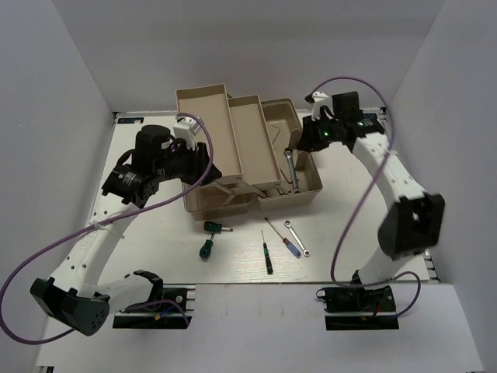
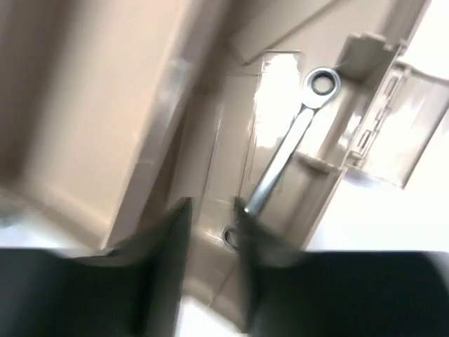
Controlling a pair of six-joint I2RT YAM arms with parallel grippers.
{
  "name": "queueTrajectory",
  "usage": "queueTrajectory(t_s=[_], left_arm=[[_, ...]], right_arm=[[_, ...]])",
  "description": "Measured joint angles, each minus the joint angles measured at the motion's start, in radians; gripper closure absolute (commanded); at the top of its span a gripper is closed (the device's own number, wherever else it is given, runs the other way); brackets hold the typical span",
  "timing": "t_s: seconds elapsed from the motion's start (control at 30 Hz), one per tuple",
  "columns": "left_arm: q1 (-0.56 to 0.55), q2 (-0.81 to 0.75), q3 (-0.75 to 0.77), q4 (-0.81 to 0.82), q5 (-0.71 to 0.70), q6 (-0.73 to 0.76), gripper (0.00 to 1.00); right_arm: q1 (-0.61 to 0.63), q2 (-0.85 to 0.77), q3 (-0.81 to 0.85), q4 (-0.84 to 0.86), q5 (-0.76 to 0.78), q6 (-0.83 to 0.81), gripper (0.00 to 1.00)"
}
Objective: Sort the tools into containers
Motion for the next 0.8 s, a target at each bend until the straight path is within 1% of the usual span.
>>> queueTrajectory(t_s=[0.03, 0.07, 0.1, 0.13, 0.17, 0.2, 0.27, 0.3, 0.33, 0.37, 0.4, 0.43, 0.47, 0.6, 0.8], left_arm=[[-0.011, -0.003, -0.001, -0.011, 0.003, 0.001, 0.62], [-0.021, -0.01, -0.003, -0.023, 0.008, 0.002, 0.68], [-0.03, -0.022, -0.011, -0.033, 0.012, 0.001, 0.75], [-0.039, -0.042, -0.027, -0.046, 0.019, 0.002, 0.77], [-0.05, -0.066, -0.045, -0.068, 0.028, 0.002, 0.77], [-0.056, -0.089, -0.063, -0.09, 0.035, 0.003, 0.77], [-0.071, -0.137, -0.095, -0.146, 0.046, 0.0, 0.74], [-0.078, -0.155, -0.105, -0.172, 0.054, -0.002, 0.69], [-0.085, -0.167, -0.108, -0.198, 0.057, -0.003, 0.66], [-0.089, -0.171, -0.108, -0.22, 0.06, -0.003, 0.63], [-0.094, -0.172, -0.108, -0.235, 0.061, -0.003, 0.59], [-0.1, -0.17, -0.108, -0.251, 0.057, -0.002, 0.54], [-0.104, -0.166, -0.109, -0.267, 0.05, 0.002, 0.52], [-0.128, -0.154, -0.159, -0.279, 0.018, 0.006, 0.51], [-0.178, -0.194, -0.334, -0.273, -0.055, -0.039, 0.49]], right_arm=[[0.0, -0.068, -0.048, 0.002, -0.024, -0.039, 0.94], [0.0, -0.143, -0.108, -0.001, -0.048, -0.087, 0.99], [-0.001, -0.223, -0.168, -0.013, -0.074, -0.136, 1.0], [0.0, -0.3, -0.228, -0.04, -0.097, -0.184, 1.0], [0.002, -0.376, -0.304, -0.026, -0.118, -0.23, 1.0], [0.007, -0.447, -0.378, -0.047, -0.129, -0.271, 0.96], [0.021, -0.553, -0.541, -0.055, -0.136, -0.327, 0.78], [0.032, -0.589, -0.618, -0.071, -0.134, -0.346, 0.76], [0.047, -0.605, -0.686, -0.075, -0.127, -0.363, 0.72], [0.059, -0.608, -0.742, -0.073, -0.116, -0.372, 0.66], [0.073, -0.603, -0.792, -0.074, -0.102, -0.375, 0.62], [0.088, -0.598, -0.835, -0.063, -0.082, -0.372, 0.58], [0.103, -0.591, -0.87, -0.045, -0.061, -0.363, 0.54], [0.155, -0.549, -0.943, 0.074, 0.026, -0.273, 0.52], [0.221, -0.434, -0.956, 0.257, 0.147, -0.106, 0.52]])
